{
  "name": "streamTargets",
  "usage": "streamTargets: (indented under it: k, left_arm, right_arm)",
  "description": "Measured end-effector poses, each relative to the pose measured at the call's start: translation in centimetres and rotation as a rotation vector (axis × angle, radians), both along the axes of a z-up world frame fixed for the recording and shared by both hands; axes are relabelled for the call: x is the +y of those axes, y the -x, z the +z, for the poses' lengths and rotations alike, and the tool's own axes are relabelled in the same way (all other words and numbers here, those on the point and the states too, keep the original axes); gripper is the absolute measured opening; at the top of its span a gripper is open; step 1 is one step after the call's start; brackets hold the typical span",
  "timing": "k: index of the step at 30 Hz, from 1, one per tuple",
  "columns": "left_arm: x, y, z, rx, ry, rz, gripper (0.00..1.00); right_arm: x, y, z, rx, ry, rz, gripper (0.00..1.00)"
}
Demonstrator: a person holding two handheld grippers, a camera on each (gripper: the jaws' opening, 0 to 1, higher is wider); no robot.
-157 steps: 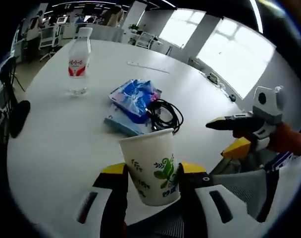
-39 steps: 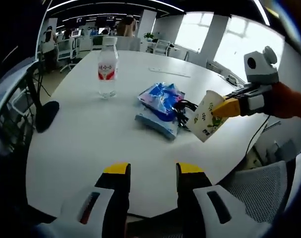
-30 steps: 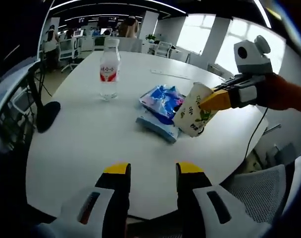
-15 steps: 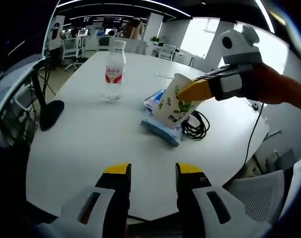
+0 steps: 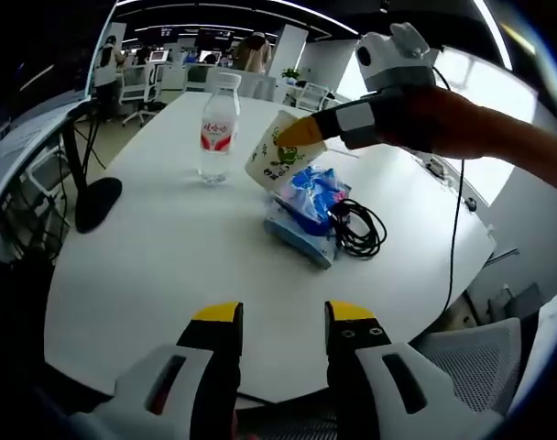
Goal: Arrange the tabletop items into an orderly group along one side of the table until the central work area is clear of visible clutter.
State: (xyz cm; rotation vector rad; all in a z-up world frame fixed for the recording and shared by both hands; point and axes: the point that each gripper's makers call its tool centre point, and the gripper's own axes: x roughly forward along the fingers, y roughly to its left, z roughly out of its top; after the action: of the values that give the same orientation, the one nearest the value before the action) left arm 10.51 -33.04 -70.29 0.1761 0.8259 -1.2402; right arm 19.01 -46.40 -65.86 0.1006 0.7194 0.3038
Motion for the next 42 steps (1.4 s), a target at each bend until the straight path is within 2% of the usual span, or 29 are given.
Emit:
streamTargets:
  k: [10, 14, 28, 31, 42]
  left_arm:
    - [0.8, -0.8, 0.1, 0.01, 0.002, 0.02, 0.34]
    - [0.8, -1.1, 0.2, 0.012, 0.008, 0.029, 0.34]
    - [1.2, -1.5, -0.1, 0.028, 0.003, 0.056, 0.34]
    - [1.3, -1.7, -0.1, 0.026, 0.001, 0.06, 0.34]
    - [1.0, -1.7, 0.0, 0.024, 0.001, 0.06, 0.33]
  right_arm:
    - [-3.0, -1.8, -2.8, 0.088, 0.264, 0.117, 0.0]
    - [-3.6, -2.3, -4.1, 0.114, 0.307, 0.137, 0.0]
    - [-4.2, -3.6, -6.8, 0.164, 0.374, 0.146, 0.02]
    - [-4.3, -3.6, -7.0, 0.168, 0.397, 0.157, 0.02]
    - [-5.3, -4.4, -7.1, 0.161, 0.392, 0.12, 0.02]
